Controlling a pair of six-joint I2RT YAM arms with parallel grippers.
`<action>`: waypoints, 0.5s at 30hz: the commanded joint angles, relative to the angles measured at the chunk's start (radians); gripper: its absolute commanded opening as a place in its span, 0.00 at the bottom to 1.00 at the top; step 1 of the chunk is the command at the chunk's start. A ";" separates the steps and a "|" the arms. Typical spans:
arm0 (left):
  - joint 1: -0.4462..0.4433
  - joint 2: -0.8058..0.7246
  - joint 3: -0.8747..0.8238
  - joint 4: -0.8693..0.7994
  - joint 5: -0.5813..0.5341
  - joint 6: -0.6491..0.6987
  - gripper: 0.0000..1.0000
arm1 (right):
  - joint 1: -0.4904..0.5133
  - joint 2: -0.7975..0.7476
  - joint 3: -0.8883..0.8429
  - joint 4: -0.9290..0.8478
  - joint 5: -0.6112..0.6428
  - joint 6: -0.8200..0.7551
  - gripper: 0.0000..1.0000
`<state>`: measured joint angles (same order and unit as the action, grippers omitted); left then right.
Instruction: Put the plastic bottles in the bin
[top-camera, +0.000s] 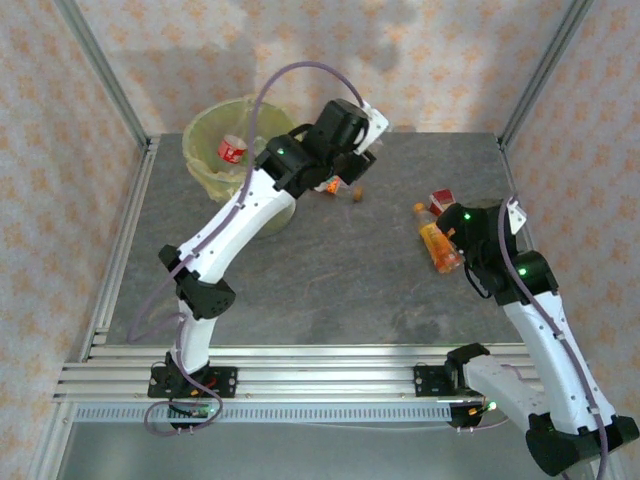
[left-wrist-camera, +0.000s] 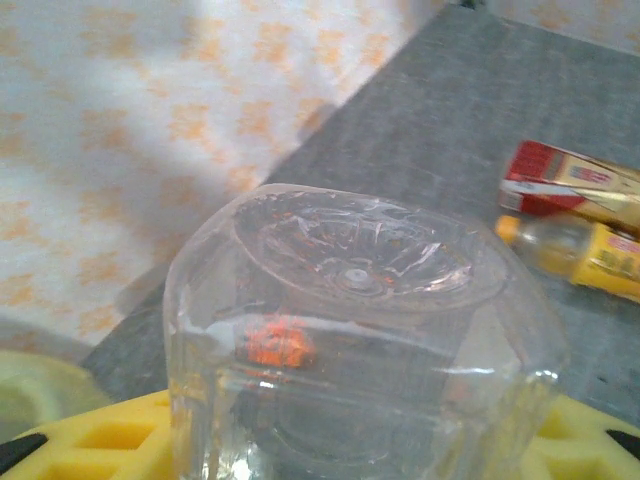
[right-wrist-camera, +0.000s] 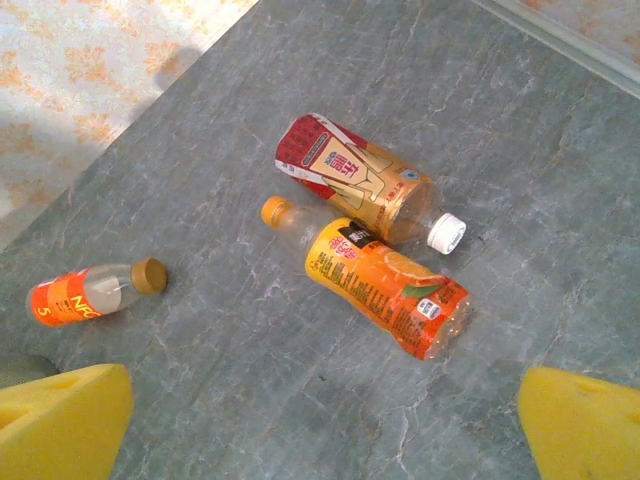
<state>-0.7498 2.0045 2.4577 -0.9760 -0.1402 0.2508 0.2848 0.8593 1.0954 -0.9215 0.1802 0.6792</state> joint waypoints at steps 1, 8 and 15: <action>0.066 -0.086 0.028 0.031 -0.068 -0.037 0.26 | -0.004 0.008 -0.003 0.025 -0.017 -0.021 0.99; 0.198 -0.161 0.017 0.084 -0.063 -0.079 0.26 | -0.003 0.027 0.000 0.044 -0.047 -0.031 0.99; 0.373 -0.226 -0.086 0.174 -0.005 -0.170 0.26 | -0.003 0.033 -0.002 0.063 -0.071 -0.041 0.99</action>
<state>-0.4324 1.8114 2.4199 -0.8791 -0.1627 0.1440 0.2848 0.8936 1.0954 -0.8791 0.1192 0.6590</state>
